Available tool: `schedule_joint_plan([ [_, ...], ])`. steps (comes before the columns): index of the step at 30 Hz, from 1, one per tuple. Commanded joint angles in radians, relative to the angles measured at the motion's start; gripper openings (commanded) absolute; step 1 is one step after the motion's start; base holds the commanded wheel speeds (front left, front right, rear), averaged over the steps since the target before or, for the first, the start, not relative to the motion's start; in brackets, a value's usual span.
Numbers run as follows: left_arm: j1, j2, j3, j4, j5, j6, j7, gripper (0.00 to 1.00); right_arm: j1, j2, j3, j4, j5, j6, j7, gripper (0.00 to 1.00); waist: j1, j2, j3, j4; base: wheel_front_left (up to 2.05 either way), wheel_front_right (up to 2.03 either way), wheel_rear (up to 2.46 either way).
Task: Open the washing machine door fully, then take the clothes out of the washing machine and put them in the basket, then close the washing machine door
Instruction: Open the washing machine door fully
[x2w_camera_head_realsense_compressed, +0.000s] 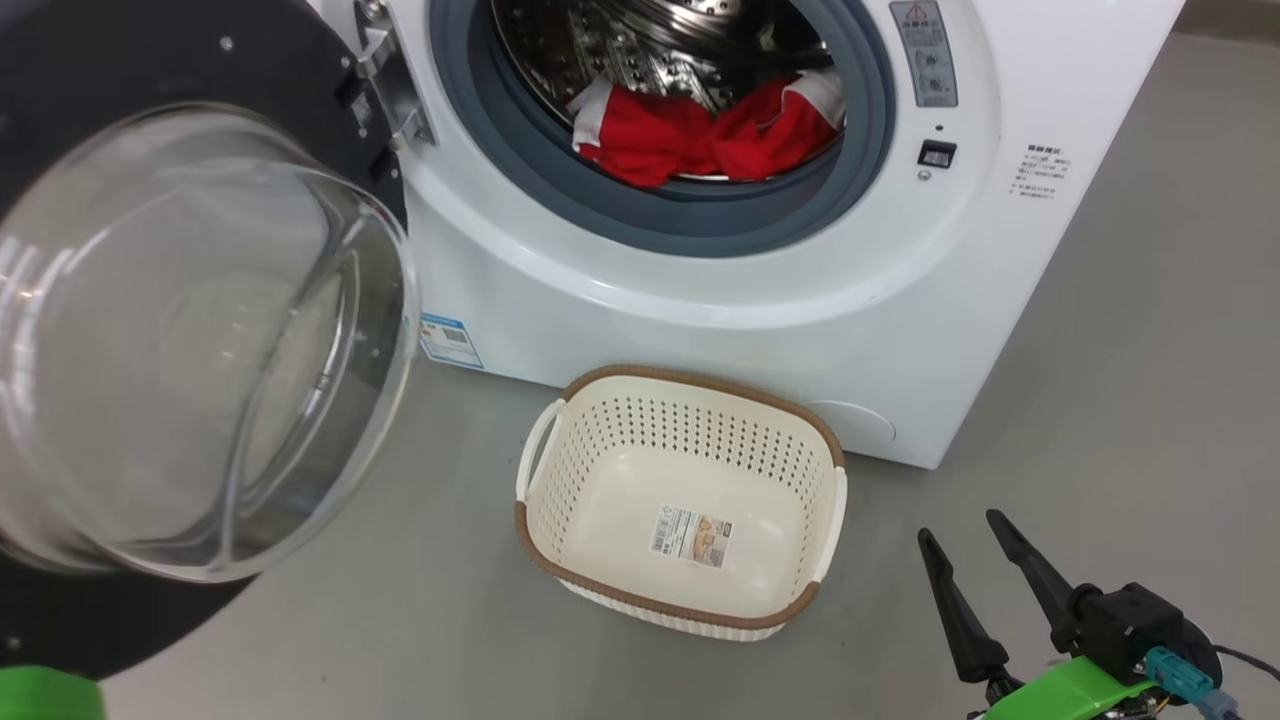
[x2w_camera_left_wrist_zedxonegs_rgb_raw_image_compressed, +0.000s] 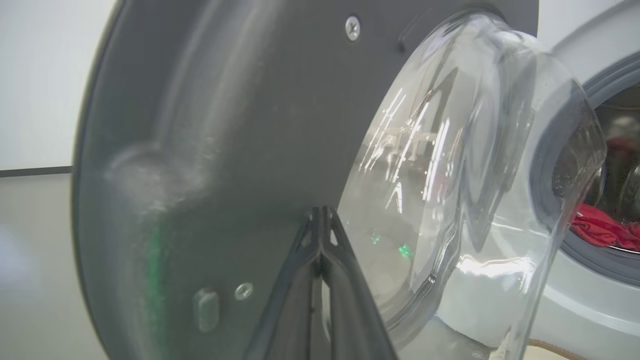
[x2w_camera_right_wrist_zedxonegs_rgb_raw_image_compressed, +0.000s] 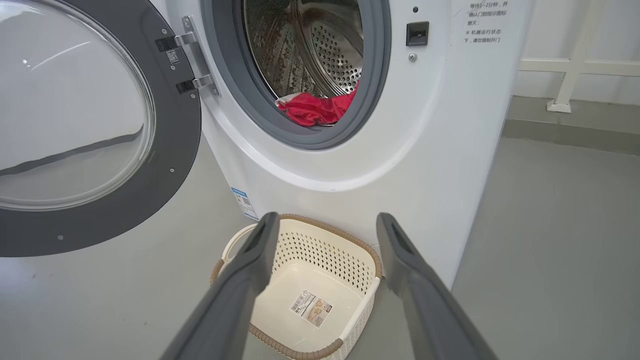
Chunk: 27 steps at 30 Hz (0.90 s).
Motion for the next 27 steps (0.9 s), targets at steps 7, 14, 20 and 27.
schedule_joint_plan([
  [7,-0.120,0.093,0.119,0.050,0.021,-0.004,-0.005,0.00,-0.064,-0.024,0.024,-0.032,-0.006,0.008,-0.009,1.00,0.0000,0.0000,0.064,-0.021,0.00,0.00,0.00],
  [14,-0.184,0.147,0.180,0.127,0.041,-0.007,-0.005,0.00,-0.096,-0.033,0.029,-0.036,-0.007,0.008,-0.009,1.00,0.0000,0.0000,0.109,-0.045,0.00,0.00,0.00],
  [20,-0.218,0.155,0.220,0.149,0.054,-0.003,-0.005,0.00,-0.109,-0.037,0.028,-0.041,-0.009,0.008,-0.009,1.00,0.0000,0.0000,0.129,-0.055,0.00,0.00,0.00],
  [27,-0.237,0.153,0.250,0.165,0.080,0.001,-0.005,0.00,-0.115,-0.037,0.027,-0.040,-0.010,0.008,-0.009,1.00,0.0000,0.0000,0.137,-0.061,0.00,0.00,0.00],
])
